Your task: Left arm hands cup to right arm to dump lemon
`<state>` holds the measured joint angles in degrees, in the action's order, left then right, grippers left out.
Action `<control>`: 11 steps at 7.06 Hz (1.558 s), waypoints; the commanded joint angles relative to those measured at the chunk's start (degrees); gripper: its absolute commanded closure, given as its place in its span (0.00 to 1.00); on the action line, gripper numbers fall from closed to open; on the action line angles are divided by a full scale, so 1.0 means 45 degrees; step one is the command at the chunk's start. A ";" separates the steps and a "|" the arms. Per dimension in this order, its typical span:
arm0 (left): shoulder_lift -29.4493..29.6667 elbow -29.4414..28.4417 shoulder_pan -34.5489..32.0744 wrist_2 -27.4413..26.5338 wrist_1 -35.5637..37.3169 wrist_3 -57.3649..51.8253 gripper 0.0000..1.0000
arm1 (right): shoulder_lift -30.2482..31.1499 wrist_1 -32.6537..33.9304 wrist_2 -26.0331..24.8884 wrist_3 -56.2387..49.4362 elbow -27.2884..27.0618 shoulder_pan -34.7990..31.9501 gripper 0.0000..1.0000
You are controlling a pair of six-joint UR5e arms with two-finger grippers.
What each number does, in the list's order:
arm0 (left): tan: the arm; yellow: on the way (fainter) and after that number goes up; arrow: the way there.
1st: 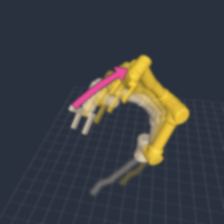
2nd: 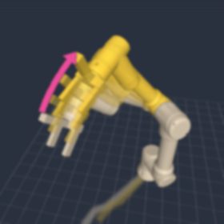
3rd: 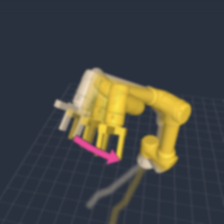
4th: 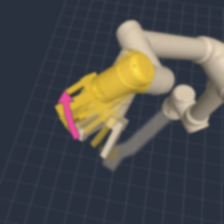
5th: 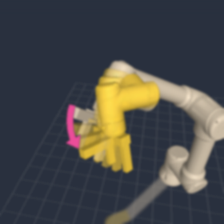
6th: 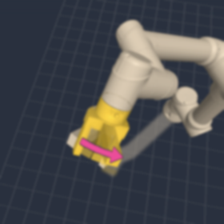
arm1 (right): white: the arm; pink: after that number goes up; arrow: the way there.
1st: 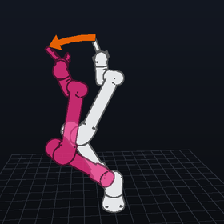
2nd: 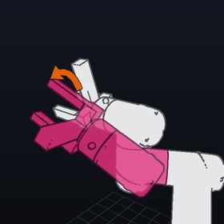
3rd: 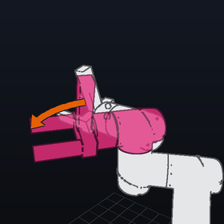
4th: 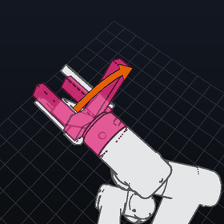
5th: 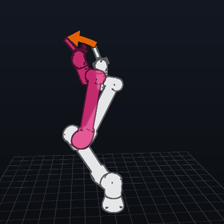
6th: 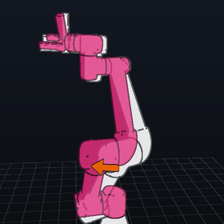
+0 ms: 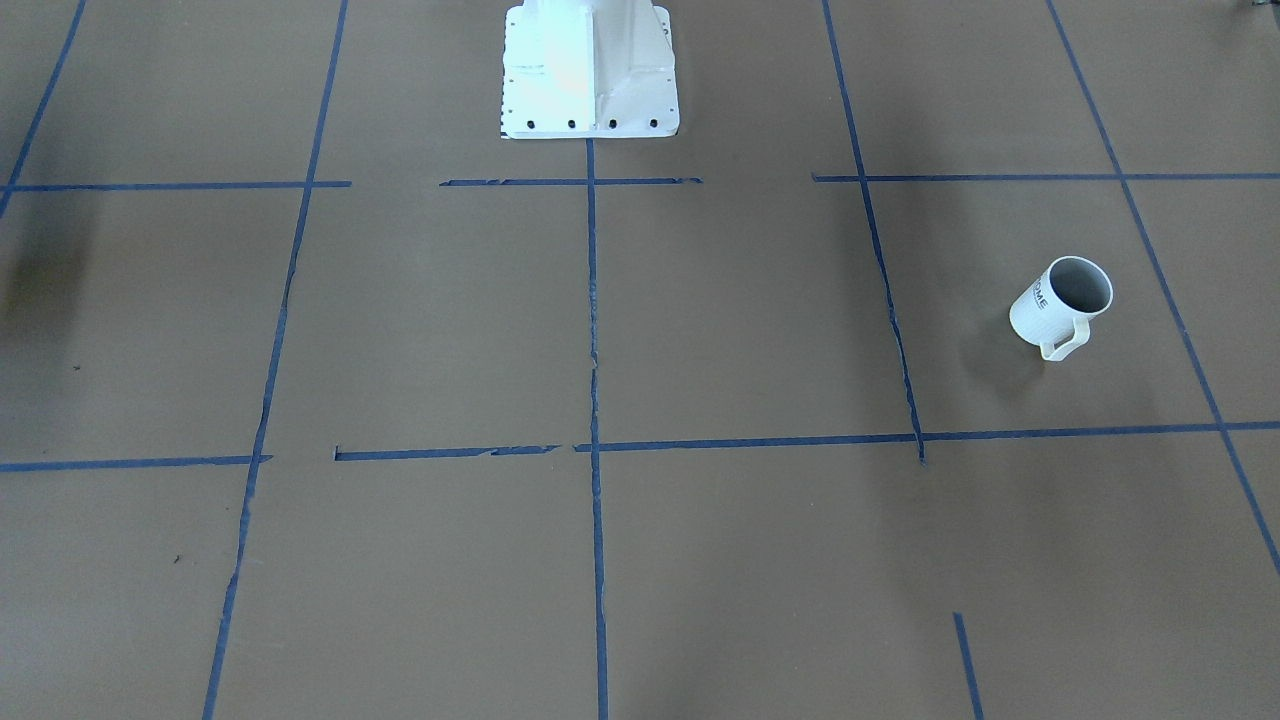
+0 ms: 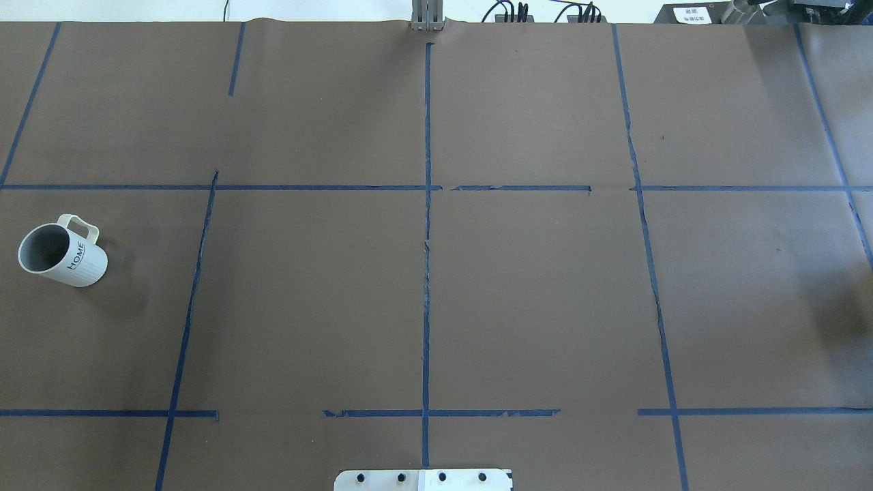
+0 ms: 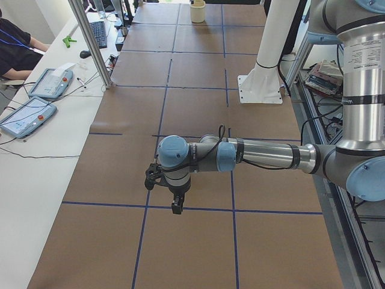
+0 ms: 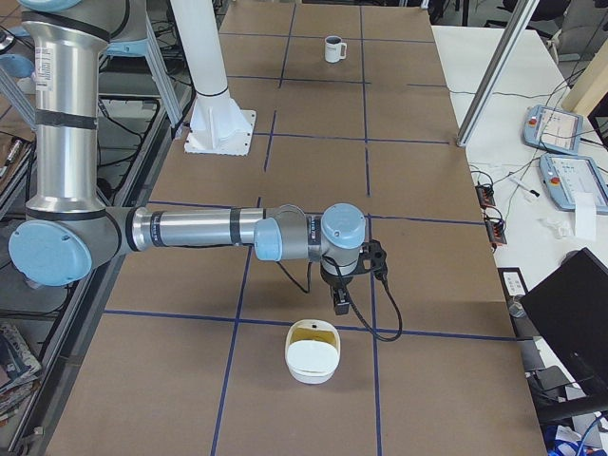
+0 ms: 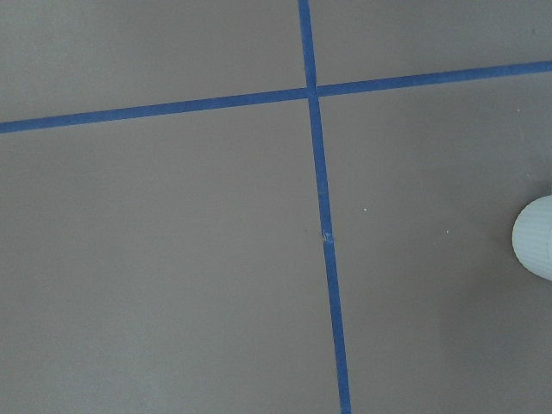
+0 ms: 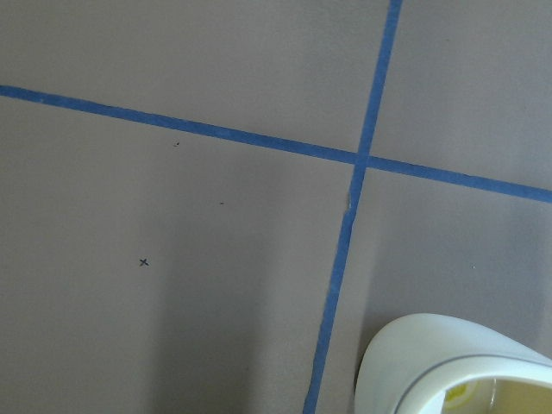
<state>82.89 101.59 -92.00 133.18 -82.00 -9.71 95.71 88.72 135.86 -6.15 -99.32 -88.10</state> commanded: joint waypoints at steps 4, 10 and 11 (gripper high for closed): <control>-0.0080 0.0081 0.0034 -0.1275 -0.0020 -0.0050 0.00 | 0.0488 -0.0068 -0.0035 0.0039 -0.0233 -0.0325 0.00; -0.0080 0.0179 0.0034 -0.1255 -0.0020 -0.0070 0.00 | 0.0488 -0.0107 0.0101 0.0234 -0.0252 -0.0325 0.00; -0.0099 0.0160 0.0054 -0.1255 -0.0020 -0.0070 0.00 | 0.0488 -0.0088 0.0101 0.0235 -0.0233 -0.0305 0.00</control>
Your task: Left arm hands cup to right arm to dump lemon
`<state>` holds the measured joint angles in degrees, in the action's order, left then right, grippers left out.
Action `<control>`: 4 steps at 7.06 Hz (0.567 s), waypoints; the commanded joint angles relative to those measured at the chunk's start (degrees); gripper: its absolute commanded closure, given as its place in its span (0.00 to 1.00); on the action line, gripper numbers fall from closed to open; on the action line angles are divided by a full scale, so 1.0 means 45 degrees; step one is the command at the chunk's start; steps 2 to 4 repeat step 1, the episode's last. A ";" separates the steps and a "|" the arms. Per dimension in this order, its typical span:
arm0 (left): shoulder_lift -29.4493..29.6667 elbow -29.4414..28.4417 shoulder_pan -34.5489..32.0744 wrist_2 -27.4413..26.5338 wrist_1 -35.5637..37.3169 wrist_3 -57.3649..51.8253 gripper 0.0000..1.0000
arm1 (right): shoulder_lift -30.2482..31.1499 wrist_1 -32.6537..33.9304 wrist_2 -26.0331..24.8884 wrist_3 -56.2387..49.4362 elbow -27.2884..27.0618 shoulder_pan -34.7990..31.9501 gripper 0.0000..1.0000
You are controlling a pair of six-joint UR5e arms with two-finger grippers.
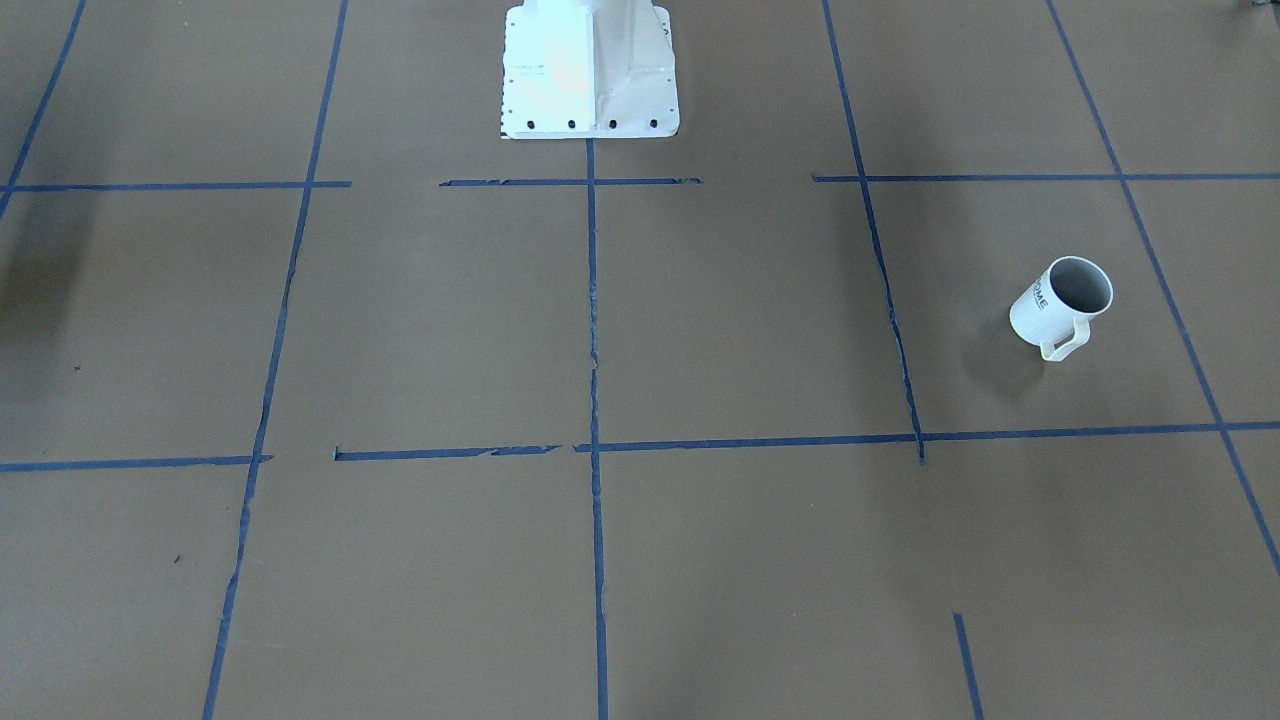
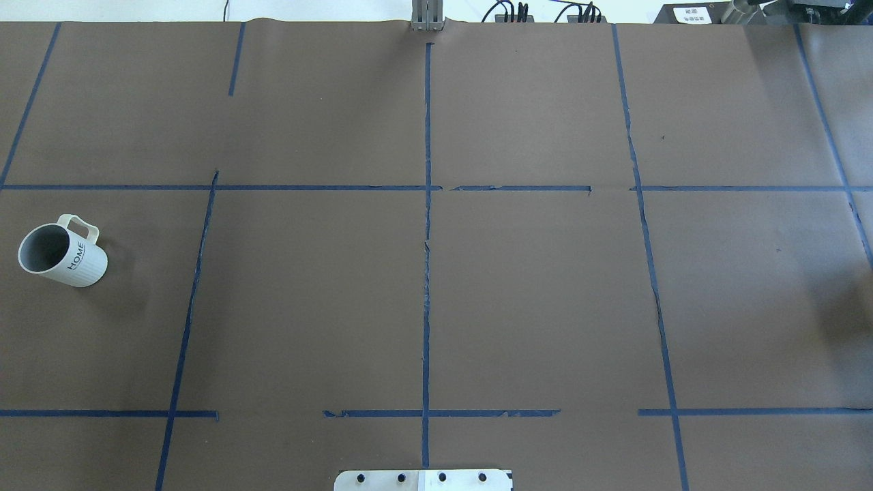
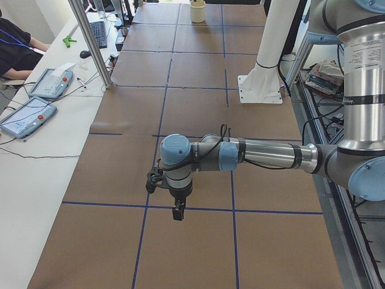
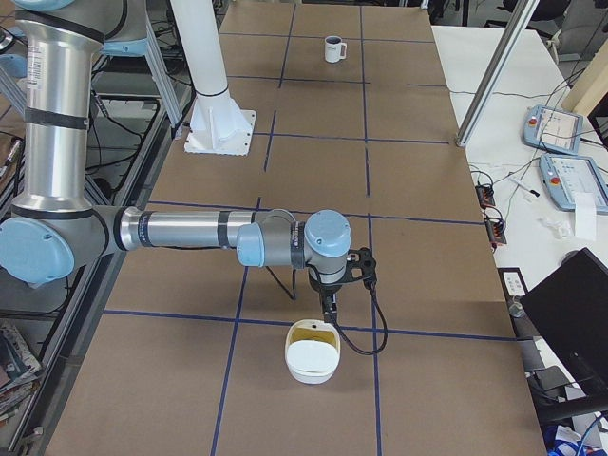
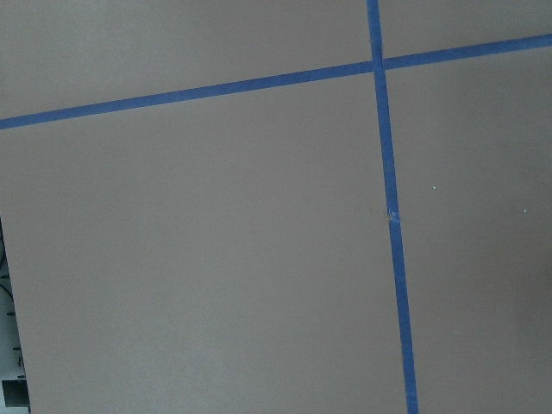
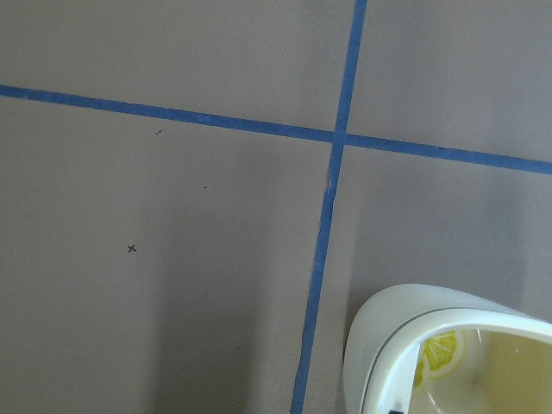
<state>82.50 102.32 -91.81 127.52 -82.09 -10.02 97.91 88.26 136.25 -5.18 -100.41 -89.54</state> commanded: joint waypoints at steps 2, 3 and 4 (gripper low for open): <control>-0.0013 -0.0004 0.0011 0.0002 0.0001 0.0000 0.00 | 0.0019 -0.0004 0.0014 0.0037 0.0009 0.0016 0.00; -0.0013 -0.0004 0.0011 0.0002 0.0001 0.0000 0.00 | 0.0019 -0.0004 0.0014 0.0037 0.0009 0.0016 0.00; -0.0013 -0.0004 0.0011 0.0002 0.0001 0.0000 0.00 | 0.0019 -0.0004 0.0014 0.0037 0.0009 0.0016 0.00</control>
